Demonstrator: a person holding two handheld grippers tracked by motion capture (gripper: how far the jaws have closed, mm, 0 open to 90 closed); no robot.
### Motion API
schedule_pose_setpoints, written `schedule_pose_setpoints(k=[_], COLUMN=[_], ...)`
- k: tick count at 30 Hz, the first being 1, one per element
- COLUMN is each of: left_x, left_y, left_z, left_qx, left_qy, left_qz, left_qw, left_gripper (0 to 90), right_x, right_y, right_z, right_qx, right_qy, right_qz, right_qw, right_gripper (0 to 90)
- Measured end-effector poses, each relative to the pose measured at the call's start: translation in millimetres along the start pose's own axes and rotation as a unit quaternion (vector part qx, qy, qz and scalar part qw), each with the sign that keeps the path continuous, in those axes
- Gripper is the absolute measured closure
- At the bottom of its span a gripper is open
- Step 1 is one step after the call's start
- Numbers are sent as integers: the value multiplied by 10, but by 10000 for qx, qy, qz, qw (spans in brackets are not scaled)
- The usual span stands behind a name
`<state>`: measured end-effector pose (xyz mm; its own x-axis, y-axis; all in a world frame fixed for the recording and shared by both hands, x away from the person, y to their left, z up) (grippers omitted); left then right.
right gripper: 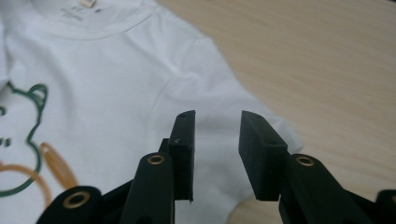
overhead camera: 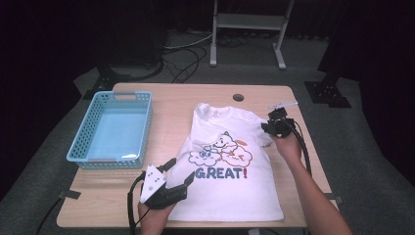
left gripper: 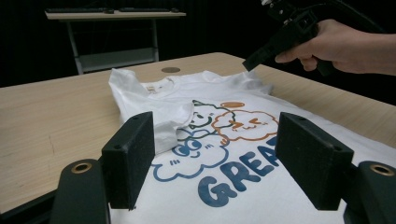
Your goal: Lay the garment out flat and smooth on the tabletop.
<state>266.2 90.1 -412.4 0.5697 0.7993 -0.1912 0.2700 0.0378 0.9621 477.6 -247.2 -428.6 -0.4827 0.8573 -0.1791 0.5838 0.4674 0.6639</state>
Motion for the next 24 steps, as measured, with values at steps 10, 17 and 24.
schedule_pose_setpoints(k=[10, 17, 24], left_x=[-44, -53, -60], left_y=[0, 16, 20], left_z=[5, -4, -2], left_qx=[-3, -42, -44], left_qy=[-61, -72, -93], left_qz=[16, 13, 34], left_qw=[10000, 10000, 9999], left_gripper=[281, 282, 282], right_x=[239, 167, 90], right_y=[-252, -354, -354], right_z=[69, 88, 43], right_qx=[428, 445, 365], right_qy=[477, 387, 289], right_qz=[-109, -41, -17], right_qw=[9979, 9983, 9989], right_gripper=[687, 687, 643])
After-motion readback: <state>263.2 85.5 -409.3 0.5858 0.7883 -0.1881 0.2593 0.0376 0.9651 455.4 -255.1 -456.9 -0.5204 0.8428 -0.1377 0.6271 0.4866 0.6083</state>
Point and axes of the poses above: each handheld gripper's, and its own axes: z roughly forward along the jaws, y roughly out of its top, x roughly to its left, the point moved 5 cm from there along z, roughly forward along the jaws, and after that the axes turned 11 degrees about -z, right-handed, at the moved point
